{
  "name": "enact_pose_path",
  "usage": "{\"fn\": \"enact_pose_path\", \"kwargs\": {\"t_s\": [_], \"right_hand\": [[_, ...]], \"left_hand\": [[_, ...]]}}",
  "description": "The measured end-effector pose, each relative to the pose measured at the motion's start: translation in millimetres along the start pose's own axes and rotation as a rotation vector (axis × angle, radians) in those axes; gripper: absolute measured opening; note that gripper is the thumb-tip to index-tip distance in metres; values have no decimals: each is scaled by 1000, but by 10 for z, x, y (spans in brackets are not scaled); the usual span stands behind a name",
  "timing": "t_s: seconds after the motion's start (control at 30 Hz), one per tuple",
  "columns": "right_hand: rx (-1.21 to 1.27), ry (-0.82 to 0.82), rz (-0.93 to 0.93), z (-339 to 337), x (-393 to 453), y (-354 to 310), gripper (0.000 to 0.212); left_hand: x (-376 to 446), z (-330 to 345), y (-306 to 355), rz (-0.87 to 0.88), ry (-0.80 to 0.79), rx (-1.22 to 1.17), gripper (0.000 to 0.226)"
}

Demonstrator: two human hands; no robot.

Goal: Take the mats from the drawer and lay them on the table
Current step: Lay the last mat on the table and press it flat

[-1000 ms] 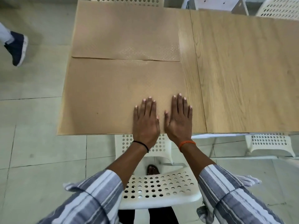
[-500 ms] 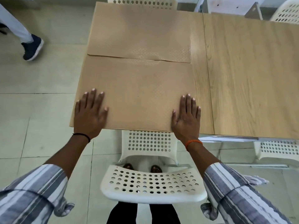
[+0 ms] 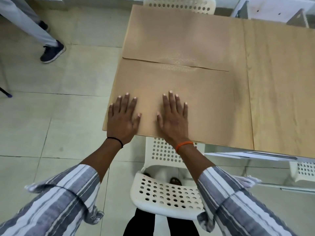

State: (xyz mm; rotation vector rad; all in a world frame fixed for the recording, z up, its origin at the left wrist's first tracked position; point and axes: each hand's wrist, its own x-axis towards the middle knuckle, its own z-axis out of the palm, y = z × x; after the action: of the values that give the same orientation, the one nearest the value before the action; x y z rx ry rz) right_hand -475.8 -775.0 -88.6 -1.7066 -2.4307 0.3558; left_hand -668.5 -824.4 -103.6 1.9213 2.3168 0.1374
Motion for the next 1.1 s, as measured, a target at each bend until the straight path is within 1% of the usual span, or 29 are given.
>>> {"fn": "enact_pose_path", "kwargs": {"t_s": [0.13, 0.17, 0.23, 0.3, 0.33, 0.4, 0.5, 0.6, 0.63, 0.7, 0.8, 0.9, 0.97, 1.1], "right_hand": [[-11, -21, 13, 137, -21, 14, 67], [-12, -19, 10, 132, -20, 21, 67], [-15, -16, 10, 107, -7, 17, 68], [-16, -12, 9, 98, 3, 12, 68], [-16, -7, 13, 99, 6, 12, 68], [-17, 7, 20, 111, 14, 20, 68], [-29, 45, 31, 125, 36, 18, 64], [-40, 88, 28, 127, 62, 40, 52], [-45, 90, 25, 126, 65, 52, 51], [-45, 83, 18, 114, 61, 68, 56], [-30, 60, 10, 101, 52, 72, 64], [-32, 44, 17, 88, 53, 63, 65], [-32, 40, 24, 88, 52, 67, 64], [-13, 35, 18, 98, 39, 69, 65]], "left_hand": [[54, -102, -232, 137, -28, 56, 59], [88, -135, -313, 145, -28, 64, 58], [239, -219, -408, 98, -16, 45, 56], [505, -307, -350, 69, 4, -17, 56], [670, -340, -247, 94, 3, -51, 56], [999, -367, 92, 209, -29, -87, 57], [1332, -302, 704, 378, -127, -103, 57], [1434, -193, 1038, 444, -212, -81, 56], [1459, -170, 1048, 444, -219, -81, 55], [1504, -151, 950, 428, -208, -94, 54], [1504, -155, 580, 352, -155, -121, 52], [1384, -140, 70, 228, -71, -116, 52], [1258, -125, -179, 185, -23, -101, 53], [1115, -115, -343, 115, 0, -119, 52]]}}
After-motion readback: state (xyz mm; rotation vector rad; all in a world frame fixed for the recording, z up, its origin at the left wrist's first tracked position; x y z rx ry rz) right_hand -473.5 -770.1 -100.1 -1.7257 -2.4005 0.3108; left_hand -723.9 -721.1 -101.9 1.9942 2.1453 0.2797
